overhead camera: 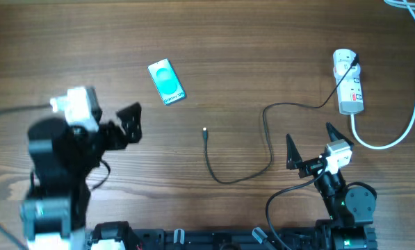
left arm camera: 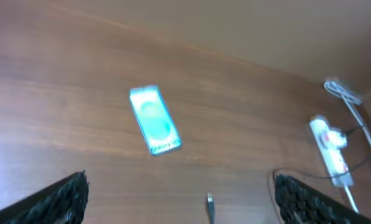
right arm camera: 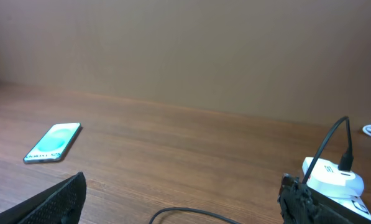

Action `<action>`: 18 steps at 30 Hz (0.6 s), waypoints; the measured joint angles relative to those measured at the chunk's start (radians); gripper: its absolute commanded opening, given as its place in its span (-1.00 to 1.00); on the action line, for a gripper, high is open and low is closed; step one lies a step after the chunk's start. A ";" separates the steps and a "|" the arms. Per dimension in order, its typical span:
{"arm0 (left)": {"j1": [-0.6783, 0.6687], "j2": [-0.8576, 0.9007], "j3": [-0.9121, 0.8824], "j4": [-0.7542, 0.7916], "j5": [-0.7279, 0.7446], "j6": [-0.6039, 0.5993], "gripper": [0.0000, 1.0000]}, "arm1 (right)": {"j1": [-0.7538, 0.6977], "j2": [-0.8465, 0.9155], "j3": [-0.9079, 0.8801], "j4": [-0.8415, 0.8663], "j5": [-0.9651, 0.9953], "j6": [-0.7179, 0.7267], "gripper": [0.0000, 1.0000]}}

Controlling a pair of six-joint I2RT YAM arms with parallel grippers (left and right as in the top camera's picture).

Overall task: Plug charger to phone and switch on socket
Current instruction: 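Reach the left gripper forward over the Galaxy S25 phone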

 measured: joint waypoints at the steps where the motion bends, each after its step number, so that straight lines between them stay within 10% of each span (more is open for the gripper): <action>1: 0.000 0.068 0.057 -0.052 0.008 0.000 1.00 | 0.000 0.000 0.000 0.000 0.000 0.000 1.00; 6: 0.000 0.436 0.308 -0.220 0.066 0.000 1.00 | 0.000 0.000 0.000 0.000 0.000 0.000 1.00; 11: 0.000 0.603 0.358 -0.067 0.093 0.000 1.00 | 0.000 0.000 0.000 0.000 0.000 0.000 0.99; 14: 0.000 0.647 0.359 -0.002 0.117 -0.002 0.21 | 0.000 0.000 0.000 0.000 0.000 0.000 1.00; 15: 0.000 0.657 0.359 -0.004 0.124 0.001 -0.75 | 0.000 0.000 0.000 0.001 0.000 0.000 1.00; 18: 0.000 0.668 0.361 -0.038 0.134 0.000 -0.92 | 0.000 0.000 0.000 0.000 0.000 0.000 0.99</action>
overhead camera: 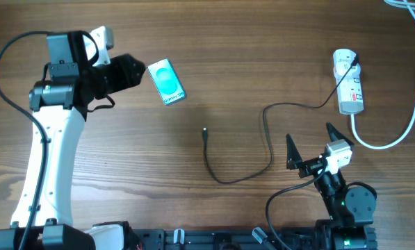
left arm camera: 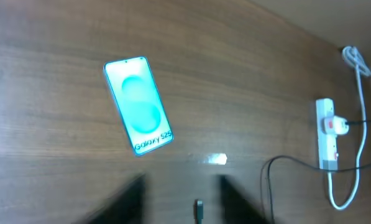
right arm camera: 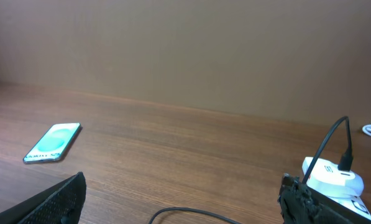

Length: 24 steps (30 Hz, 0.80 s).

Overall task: Plug charger to phone and switch on socket
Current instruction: 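Reach the left gripper forward over the Galaxy S25 phone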

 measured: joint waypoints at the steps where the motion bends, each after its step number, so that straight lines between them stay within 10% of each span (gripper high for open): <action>1: 0.000 0.005 0.000 -0.018 0.000 0.000 -0.92 | 0.000 0.000 0.000 0.000 0.000 0.000 0.99; 19: -0.193 0.219 0.000 -0.029 -0.291 -0.189 -0.91 | 0.000 0.000 0.000 0.000 0.000 0.000 1.00; 24: -0.196 0.272 0.000 -0.029 -0.328 -0.220 -0.23 | 0.000 0.000 0.000 0.000 0.000 0.000 0.99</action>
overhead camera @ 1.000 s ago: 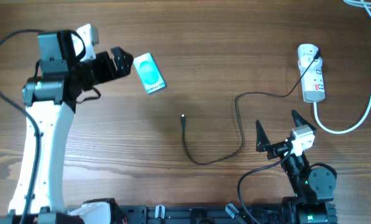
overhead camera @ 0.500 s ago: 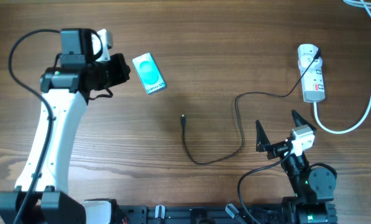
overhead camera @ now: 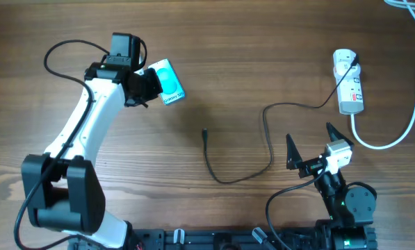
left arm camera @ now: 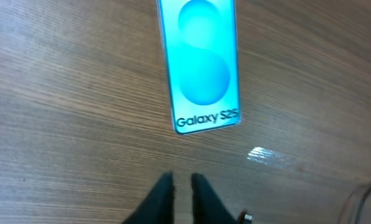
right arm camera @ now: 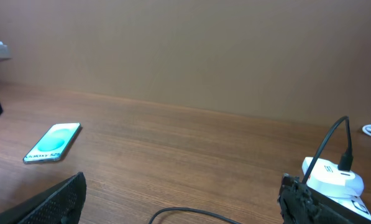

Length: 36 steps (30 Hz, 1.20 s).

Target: Plug charger to phone and switch on socket

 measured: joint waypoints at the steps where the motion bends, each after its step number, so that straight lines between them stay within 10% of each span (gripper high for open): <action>1: -0.001 0.009 0.000 0.000 -0.008 -0.005 0.01 | 0.000 0.000 0.000 0.000 0.000 0.000 0.99; 3: -0.002 0.024 0.000 0.002 -0.014 -0.010 0.59 | 0.000 0.000 0.000 0.000 0.000 0.000 1.00; 7: -0.002 0.040 0.000 0.029 -0.042 -0.025 0.99 | 0.000 0.000 0.000 0.000 0.000 0.000 1.00; 36: -0.176 0.275 0.000 0.334 -0.300 -0.152 0.99 | 0.000 0.000 0.000 0.000 0.000 0.000 0.99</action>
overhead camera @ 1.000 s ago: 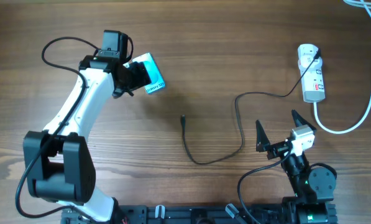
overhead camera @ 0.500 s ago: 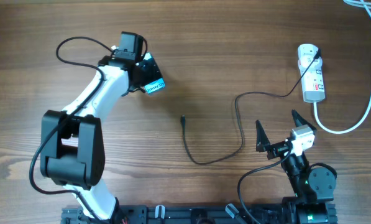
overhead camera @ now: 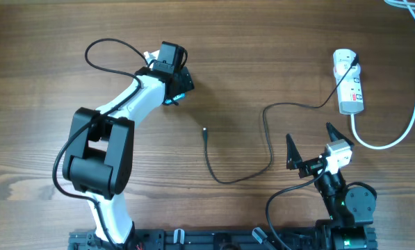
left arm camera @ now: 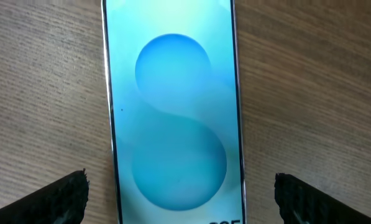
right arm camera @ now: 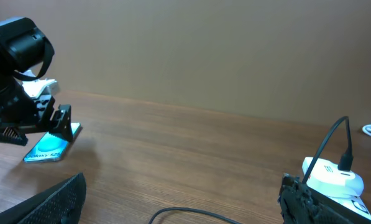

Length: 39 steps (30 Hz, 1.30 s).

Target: Plug charger to phone and switch on socket

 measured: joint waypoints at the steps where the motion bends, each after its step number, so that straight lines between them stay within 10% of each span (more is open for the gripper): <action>1: 0.000 0.003 0.000 0.003 -0.003 0.000 0.99 | 0.000 0.000 0.000 0.000 0.000 0.000 1.00; 12: 0.000 0.042 0.007 -0.009 -0.021 0.003 0.74 | 0.000 0.000 0.000 0.000 0.000 0.000 1.00; 19: 0.003 0.043 0.008 -0.004 -0.021 0.012 1.00 | 0.000 0.000 0.000 0.000 0.000 0.000 0.99; 27: 0.055 0.043 0.018 -0.028 0.040 0.021 0.59 | 0.000 0.000 0.000 0.000 0.000 0.000 0.99; 39: 0.063 0.035 0.046 -0.223 0.135 0.084 0.54 | 0.000 0.000 0.000 0.000 0.000 0.000 0.99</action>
